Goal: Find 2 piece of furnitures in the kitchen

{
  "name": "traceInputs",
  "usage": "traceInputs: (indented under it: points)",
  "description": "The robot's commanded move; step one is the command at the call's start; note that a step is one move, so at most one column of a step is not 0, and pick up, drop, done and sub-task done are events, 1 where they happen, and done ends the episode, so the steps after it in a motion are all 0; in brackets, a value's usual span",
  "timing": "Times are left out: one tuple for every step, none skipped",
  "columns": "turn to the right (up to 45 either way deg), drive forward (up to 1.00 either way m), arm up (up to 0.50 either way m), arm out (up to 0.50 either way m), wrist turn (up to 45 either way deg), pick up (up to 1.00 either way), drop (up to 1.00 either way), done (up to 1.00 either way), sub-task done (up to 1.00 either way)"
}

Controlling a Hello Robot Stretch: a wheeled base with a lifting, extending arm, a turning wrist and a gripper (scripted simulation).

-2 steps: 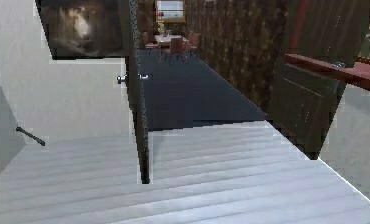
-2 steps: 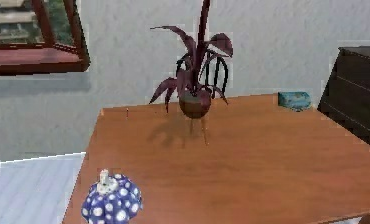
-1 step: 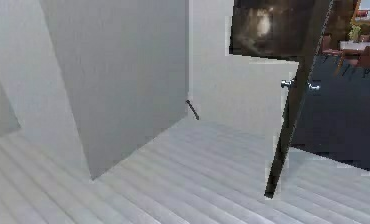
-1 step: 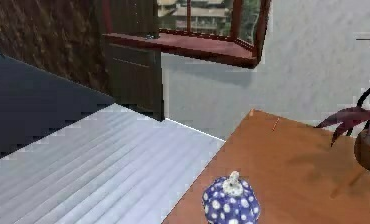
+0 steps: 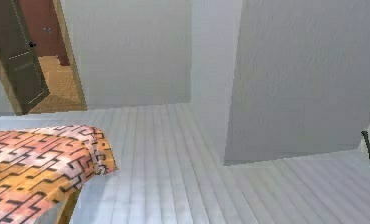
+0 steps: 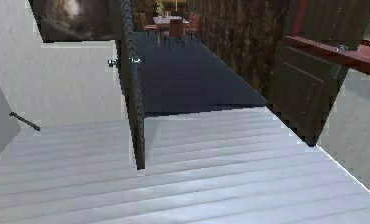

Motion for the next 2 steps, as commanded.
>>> traceInputs:
  points:
    - [-9.0,0.00,0.00,0.00,0.0,0.00,0.00,0.00,0.00]
    - [0.0,0.05,0.00,0.00,0.0,0.00,0.00,0.00,0.00]
